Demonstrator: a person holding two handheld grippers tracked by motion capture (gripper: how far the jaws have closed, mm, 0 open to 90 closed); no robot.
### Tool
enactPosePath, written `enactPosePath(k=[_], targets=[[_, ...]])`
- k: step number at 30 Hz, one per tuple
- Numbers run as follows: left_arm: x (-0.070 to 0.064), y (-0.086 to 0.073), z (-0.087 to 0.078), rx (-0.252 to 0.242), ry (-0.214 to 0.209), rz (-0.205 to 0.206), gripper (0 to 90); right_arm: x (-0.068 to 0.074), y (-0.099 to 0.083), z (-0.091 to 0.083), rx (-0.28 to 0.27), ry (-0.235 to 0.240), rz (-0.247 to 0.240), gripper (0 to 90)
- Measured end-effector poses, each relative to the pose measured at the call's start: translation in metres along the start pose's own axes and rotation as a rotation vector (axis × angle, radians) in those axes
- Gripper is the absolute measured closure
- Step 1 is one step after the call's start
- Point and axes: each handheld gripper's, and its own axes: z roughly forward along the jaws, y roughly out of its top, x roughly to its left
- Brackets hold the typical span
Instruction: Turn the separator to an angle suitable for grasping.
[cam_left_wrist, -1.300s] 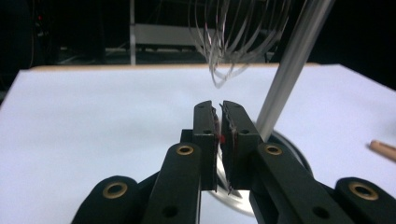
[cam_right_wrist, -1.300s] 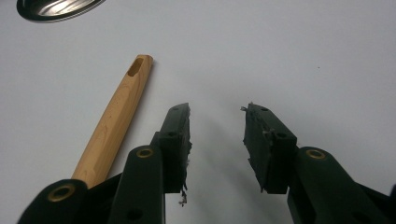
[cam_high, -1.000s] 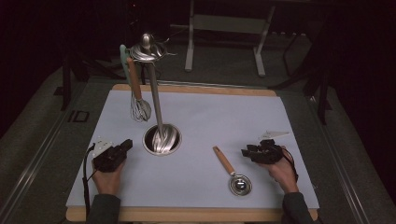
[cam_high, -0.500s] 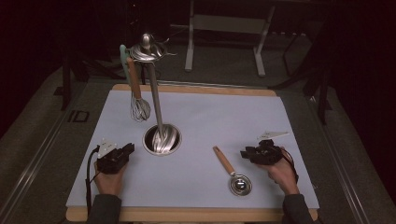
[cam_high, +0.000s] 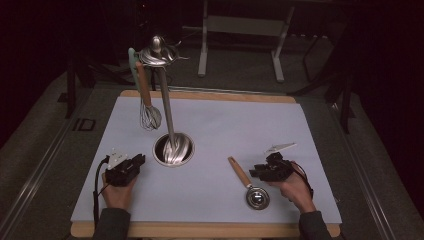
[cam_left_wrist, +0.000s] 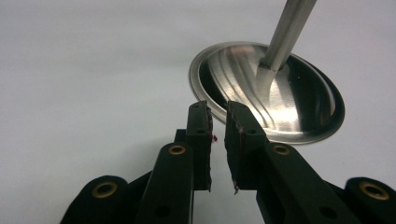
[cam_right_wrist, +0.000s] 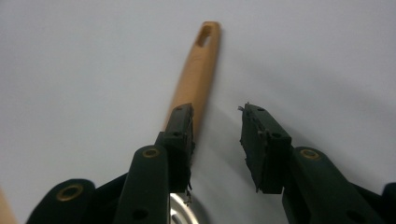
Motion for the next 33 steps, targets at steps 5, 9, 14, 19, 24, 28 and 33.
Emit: enactPosePath(k=[5, 9, 14, 19, 24, 28, 33], targets=[[0.0, 0.0, -0.001, -0.008, -0.002, -0.008, 79.8, 0.011, 0.0, 0.001, 0.024, 0.023, 0.004, 64.9], [0.0, 0.0, -0.001, -0.01, -0.003, -0.008, 79.6, 0.017, -0.003, 0.003, 0.059, 0.032, 0.01, 66.5], [0.0, 0.0, -0.001, -0.012, -0.003, -0.007, 79.4, 0.021, -0.008, 0.006, 0.095, 0.051, 0.027, 68.9], [-0.001, 0.0, 0.0, -0.007, 0.005, 0.011, 79.2, 0.02, -0.01, 0.012, 0.122, 0.065, 0.06, 69.6], [-0.002, 0.0, 0.0, 0.0, 0.005, 0.014, 79.2, 0.019, -0.007, 0.014, 0.141, 0.066, 0.087, 69.1], [-0.004, 0.0, 0.0, 0.0, 0.016, 0.032, 79.2, 0.02, -0.004, 0.017, 0.166, 0.065, 0.103, 68.7], [-0.006, 0.0, 0.001, 0.012, 0.021, 0.052, 79.2, 0.024, 0.003, 0.027, 0.219, 0.064, 0.12, 69.1]])
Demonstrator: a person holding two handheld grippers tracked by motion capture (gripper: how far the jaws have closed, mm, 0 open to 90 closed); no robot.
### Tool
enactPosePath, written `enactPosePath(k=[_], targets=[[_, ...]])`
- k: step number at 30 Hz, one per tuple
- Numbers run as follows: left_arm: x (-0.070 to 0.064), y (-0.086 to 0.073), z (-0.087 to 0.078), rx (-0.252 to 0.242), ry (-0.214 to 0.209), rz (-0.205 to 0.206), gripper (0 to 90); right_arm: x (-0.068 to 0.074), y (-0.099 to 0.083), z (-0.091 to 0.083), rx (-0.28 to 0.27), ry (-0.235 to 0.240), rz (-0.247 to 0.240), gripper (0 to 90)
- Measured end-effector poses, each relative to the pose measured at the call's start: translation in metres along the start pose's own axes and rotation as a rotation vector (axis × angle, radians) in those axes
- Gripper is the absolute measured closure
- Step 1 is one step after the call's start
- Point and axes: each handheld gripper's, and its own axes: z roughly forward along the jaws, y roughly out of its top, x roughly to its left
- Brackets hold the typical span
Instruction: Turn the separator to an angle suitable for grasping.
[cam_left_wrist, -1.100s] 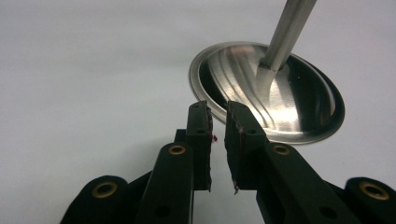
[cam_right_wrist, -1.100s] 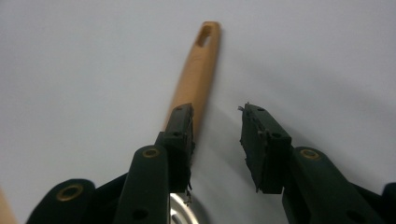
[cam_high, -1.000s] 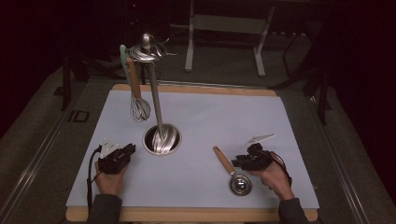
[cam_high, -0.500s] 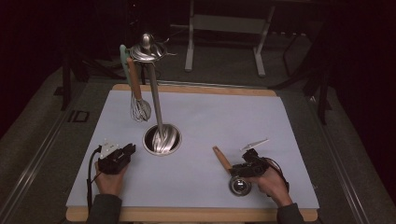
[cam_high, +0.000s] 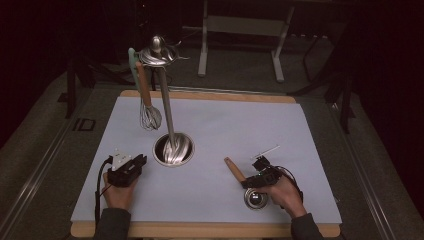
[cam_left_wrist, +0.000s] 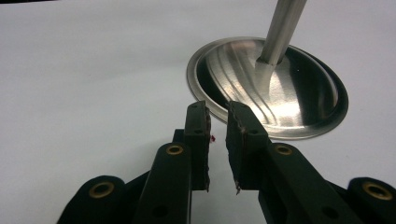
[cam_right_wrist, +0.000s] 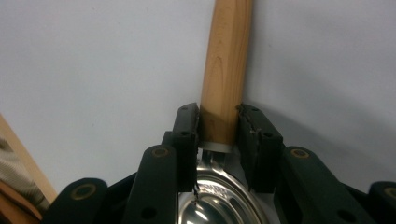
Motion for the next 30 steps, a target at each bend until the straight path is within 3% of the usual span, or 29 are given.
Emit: enactPosePath(k=[6, 19, 24, 30], targets=[[0.001, 0.0, -0.001, -0.007, -0.006, -0.015, 79.2, 0.006, 0.012, 0.006, 0.051, -0.026, -0.008, 69.8], [0.001, -0.001, -0.001, -0.012, -0.005, -0.01, 79.2, 0.023, 0.045, 0.016, 0.307, -0.116, -0.139, 69.8], [0.001, -0.001, -0.001, -0.016, -0.007, -0.014, 79.1, 0.028, 0.05, 0.019, 0.318, -0.115, -0.169, 70.6], [0.002, -0.001, -0.002, -0.028, -0.006, -0.021, 78.8, 0.023, 0.054, 0.02, 0.271, -0.106, -0.183, 70.5]])
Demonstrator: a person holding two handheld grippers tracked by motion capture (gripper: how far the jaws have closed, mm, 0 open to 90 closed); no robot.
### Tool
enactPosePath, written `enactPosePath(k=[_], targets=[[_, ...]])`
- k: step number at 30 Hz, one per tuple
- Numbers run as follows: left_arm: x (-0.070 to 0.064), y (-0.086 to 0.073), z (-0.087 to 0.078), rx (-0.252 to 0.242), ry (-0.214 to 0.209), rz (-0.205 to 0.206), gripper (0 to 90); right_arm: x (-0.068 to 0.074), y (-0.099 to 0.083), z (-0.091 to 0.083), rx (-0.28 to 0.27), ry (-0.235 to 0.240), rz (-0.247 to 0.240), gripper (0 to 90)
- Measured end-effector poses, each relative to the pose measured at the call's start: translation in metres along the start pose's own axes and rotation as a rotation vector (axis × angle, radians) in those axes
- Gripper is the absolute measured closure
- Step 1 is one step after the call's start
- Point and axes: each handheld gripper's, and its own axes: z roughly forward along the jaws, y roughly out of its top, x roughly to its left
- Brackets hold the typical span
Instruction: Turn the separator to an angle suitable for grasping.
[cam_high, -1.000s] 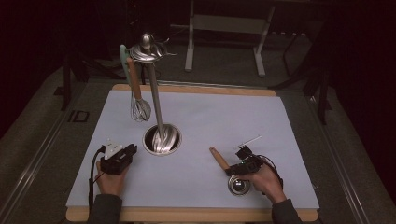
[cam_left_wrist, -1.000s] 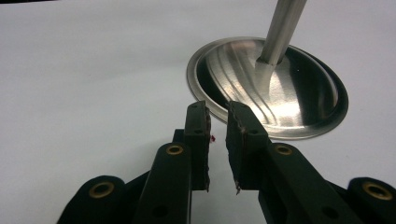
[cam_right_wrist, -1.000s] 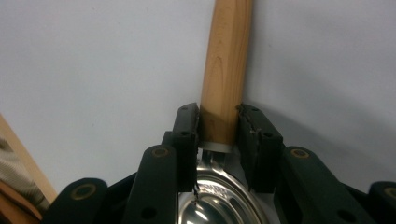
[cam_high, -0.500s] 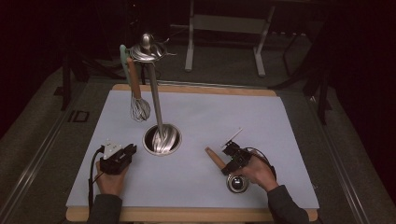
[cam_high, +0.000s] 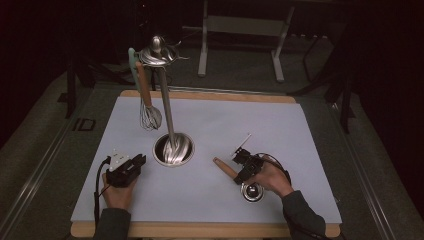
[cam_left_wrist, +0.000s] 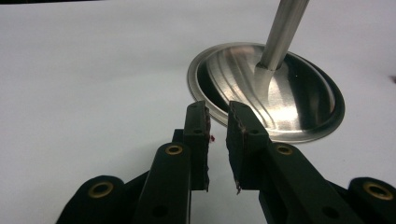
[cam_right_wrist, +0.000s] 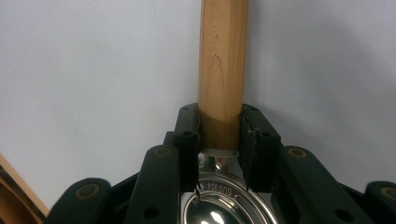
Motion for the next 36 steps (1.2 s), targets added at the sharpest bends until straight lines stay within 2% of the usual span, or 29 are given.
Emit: enactPosePath(k=[5, 10, 13, 18, 20, 25, 30, 36], targets=[[0.0, 0.0, 0.0, -0.003, -0.003, -0.001, 78.8, -0.003, 0.001, -0.002, -0.043, -0.017, 0.0, 70.6], [0.0, 0.0, 0.0, -0.003, -0.004, 0.008, 78.8, -0.008, -0.001, -0.005, -0.077, -0.001, 0.006, 70.6], [-0.001, 0.0, 0.0, -0.003, -0.004, 0.009, 78.6, -0.009, -0.003, -0.008, -0.11, -0.009, 0.015, 70.7], [0.0, 0.0, -0.001, -0.004, -0.005, 0.007, 78.6, -0.014, -0.003, -0.013, -0.161, 0.037, 0.028, 70.7], [0.0, 0.0, -0.001, -0.003, -0.006, 0.006, 78.6, -0.016, -0.002, -0.015, -0.176, 0.041, 0.033, 70.7], [0.0, 0.0, -0.001, -0.004, -0.007, 0.007, 78.6, -0.017, -0.002, -0.02, -0.207, 0.029, 0.032, 70.8], [0.0, 0.0, -0.001, -0.005, -0.004, 0.008, 78.6, -0.016, -0.002, -0.027, -0.27, 0.002, 0.033, 70.9], [0.0, 0.0, -0.001, -0.004, -0.005, 0.007, 78.6, -0.017, -0.001, -0.031, -0.309, -0.015, 0.027, 70.9]])
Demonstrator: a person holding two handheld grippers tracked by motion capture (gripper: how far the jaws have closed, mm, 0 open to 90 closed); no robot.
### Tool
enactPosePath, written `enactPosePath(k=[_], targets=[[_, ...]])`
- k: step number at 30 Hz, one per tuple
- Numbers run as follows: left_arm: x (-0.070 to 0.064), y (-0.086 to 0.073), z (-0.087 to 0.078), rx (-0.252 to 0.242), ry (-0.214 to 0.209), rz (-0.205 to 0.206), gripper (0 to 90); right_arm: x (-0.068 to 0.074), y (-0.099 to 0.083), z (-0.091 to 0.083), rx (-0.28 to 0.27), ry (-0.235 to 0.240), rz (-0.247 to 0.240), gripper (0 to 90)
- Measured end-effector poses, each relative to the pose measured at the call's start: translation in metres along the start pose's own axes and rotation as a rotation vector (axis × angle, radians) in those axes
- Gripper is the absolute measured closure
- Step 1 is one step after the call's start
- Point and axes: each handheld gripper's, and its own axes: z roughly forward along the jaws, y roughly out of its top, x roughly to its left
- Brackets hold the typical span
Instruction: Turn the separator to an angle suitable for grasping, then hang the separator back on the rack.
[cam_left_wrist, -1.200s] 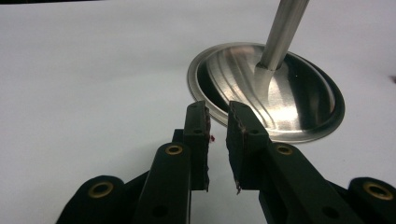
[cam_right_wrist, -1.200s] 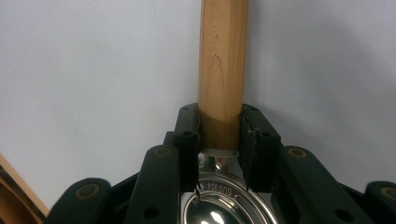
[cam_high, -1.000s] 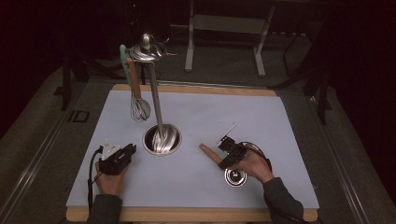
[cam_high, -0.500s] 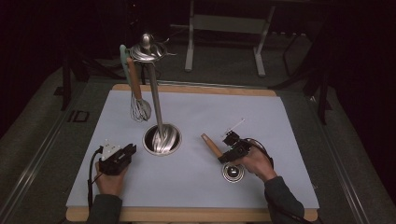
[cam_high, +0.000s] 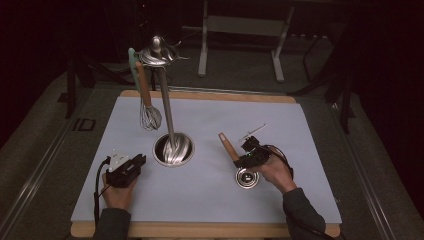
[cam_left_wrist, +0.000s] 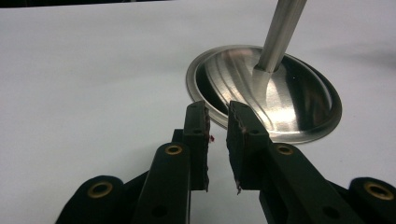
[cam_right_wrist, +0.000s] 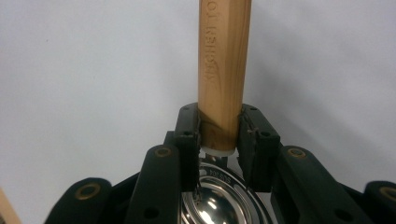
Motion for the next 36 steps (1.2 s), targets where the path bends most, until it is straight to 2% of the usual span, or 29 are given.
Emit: enactPosePath(k=[5, 15, 20, 30, 36], targets=[[0.0, 0.0, 0.0, 0.001, 0.002, -0.002, 78.6, 0.001, 0.001, -0.003, -0.046, -0.006, -0.015, 70.9], [0.0, 0.0, 0.0, 0.001, 0.002, -0.001, 78.5, 0.001, 0.003, -0.005, -0.089, -0.011, -0.049, 70.9], [0.0, 0.0, 0.0, 0.001, 0.002, -0.003, 78.4, 0.001, 0.004, -0.008, -0.135, -0.022, -0.064, 70.9], [0.0, 0.0, 0.0, 0.001, 0.002, -0.003, 78.4, 0.008, 0.01, -0.014, -0.205, -0.076, -0.144, 71.0], [0.0, 0.0, 0.0, 0.0, 0.002, -0.003, 78.4, 0.01, 0.011, -0.018, -0.232, -0.059, -0.192, 71.0]])
